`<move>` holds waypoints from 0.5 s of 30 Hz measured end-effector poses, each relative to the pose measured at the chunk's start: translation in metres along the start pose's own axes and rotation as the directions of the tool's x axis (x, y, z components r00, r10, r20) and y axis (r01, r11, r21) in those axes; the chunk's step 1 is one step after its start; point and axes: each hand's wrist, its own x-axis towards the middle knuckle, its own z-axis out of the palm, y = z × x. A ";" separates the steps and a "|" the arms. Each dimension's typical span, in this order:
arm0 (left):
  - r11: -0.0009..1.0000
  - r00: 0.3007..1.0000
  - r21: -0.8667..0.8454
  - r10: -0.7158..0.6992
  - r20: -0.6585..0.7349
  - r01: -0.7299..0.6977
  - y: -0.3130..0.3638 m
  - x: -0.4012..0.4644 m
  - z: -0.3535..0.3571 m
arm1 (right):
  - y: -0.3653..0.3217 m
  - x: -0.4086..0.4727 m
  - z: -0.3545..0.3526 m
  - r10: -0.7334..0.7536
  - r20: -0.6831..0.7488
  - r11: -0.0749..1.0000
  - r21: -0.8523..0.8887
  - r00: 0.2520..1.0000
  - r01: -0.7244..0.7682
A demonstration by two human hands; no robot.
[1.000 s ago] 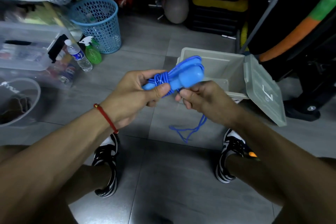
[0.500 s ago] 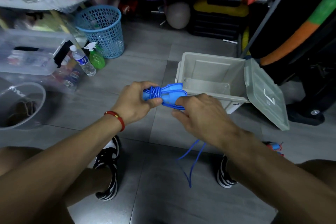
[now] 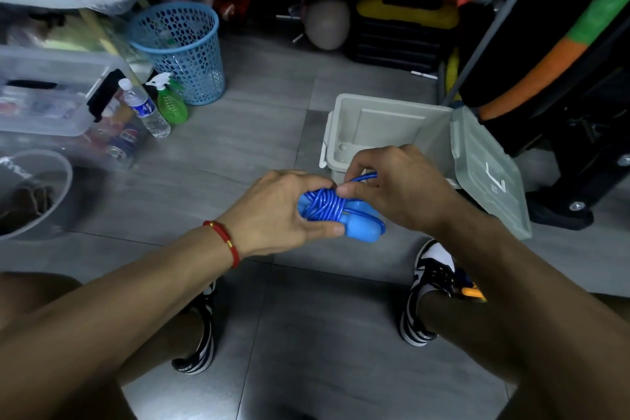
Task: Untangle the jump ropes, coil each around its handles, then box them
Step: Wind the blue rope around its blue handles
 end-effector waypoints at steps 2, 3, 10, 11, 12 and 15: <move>0.999 1.000 -0.048 -0.018 -0.011 0.017 0.000 -0.001 -0.001 | 0.003 0.003 -0.001 0.010 0.042 0.996 0.084 0.999 -0.013; 0.998 1.000 -0.056 -0.015 -0.012 0.014 0.000 -0.001 -0.002 | 0.004 0.004 -0.002 0.006 0.073 0.992 0.125 0.997 -0.015; 0.937 0.998 -0.348 -0.003 0.066 0.026 0.010 -0.010 -0.012 | 0.016 0.010 -0.020 -0.062 0.202 0.840 0.540 0.977 -0.058; 0.907 0.997 -0.419 -0.010 0.072 0.040 0.012 -0.011 -0.014 | 0.020 0.011 -0.020 -0.061 0.205 0.810 0.582 0.977 -0.071; 0.874 0.997 -0.483 -0.012 0.077 0.048 0.013 -0.012 -0.016 | 0.023 0.012 -0.019 -0.058 0.197 0.781 0.620 0.979 -0.078; 0.785 1.000 -0.619 -0.008 0.027 0.023 0.013 -0.011 -0.020 | 0.027 0.011 -0.012 -0.052 0.182 0.683 0.724 0.982 -0.098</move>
